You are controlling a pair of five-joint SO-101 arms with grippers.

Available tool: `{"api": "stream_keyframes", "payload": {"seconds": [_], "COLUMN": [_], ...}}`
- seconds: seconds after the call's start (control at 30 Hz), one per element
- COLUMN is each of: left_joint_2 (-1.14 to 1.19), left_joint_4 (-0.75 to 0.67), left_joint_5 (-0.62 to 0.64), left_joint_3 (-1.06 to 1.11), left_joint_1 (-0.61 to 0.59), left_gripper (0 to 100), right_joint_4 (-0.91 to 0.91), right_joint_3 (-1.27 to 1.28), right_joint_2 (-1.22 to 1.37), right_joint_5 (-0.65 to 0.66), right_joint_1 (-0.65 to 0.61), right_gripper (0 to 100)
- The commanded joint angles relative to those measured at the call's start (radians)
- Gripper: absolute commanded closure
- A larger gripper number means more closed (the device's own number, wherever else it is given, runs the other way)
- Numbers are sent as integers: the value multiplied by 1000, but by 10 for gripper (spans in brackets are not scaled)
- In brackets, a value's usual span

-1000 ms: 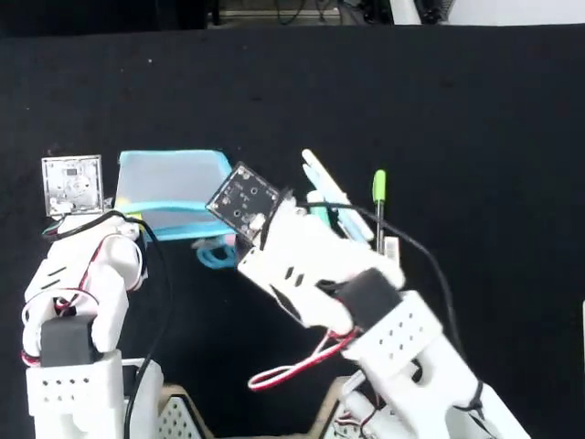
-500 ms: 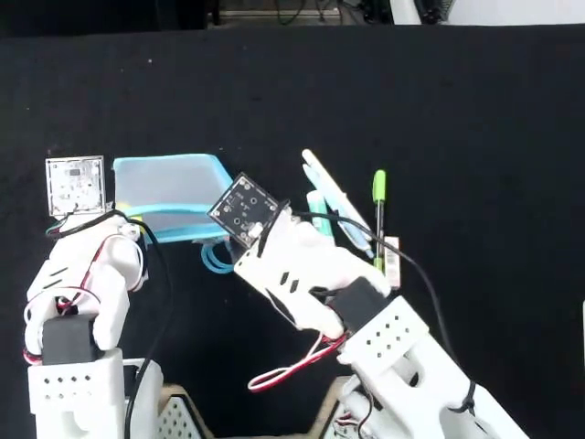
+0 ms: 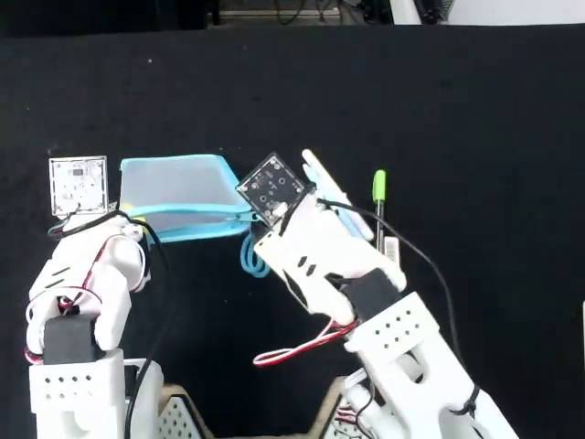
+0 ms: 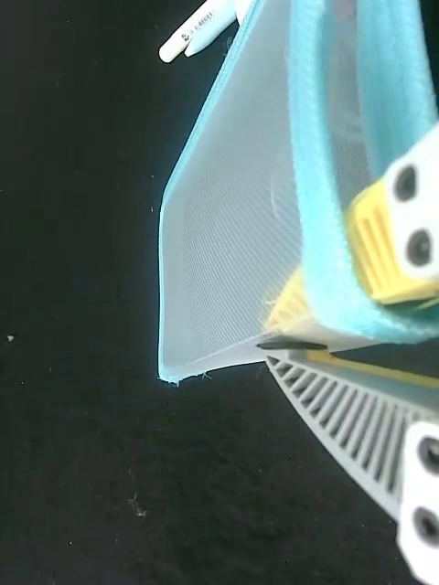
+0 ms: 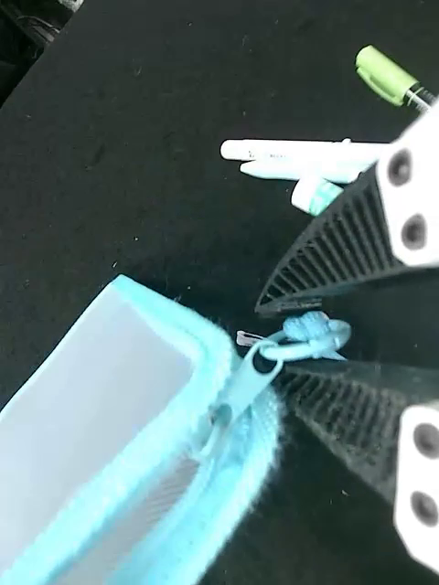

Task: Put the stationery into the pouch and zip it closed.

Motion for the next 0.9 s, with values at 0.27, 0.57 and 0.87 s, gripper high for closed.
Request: {"api": "stream_keyframes", "payload": {"seconds": [0.27,0.57,0.87], "left_joint_2": [-17,-17,-21], "left_joint_4": [-23,-23,-83], "left_joint_5": [12,12,11], "left_joint_3": [-8,-8,44], "left_joint_1": [-16,-16,-16], "left_gripper": [970,970,970], "right_joint_4": [84,278,336], "right_joint_3": [-143,-236,-364], "right_joint_2": [-25,-25,-16], "right_joint_5": [-8,-9,-112], "right_joint_1": [117,-72,132], "right_gripper": [988,805,889]}}
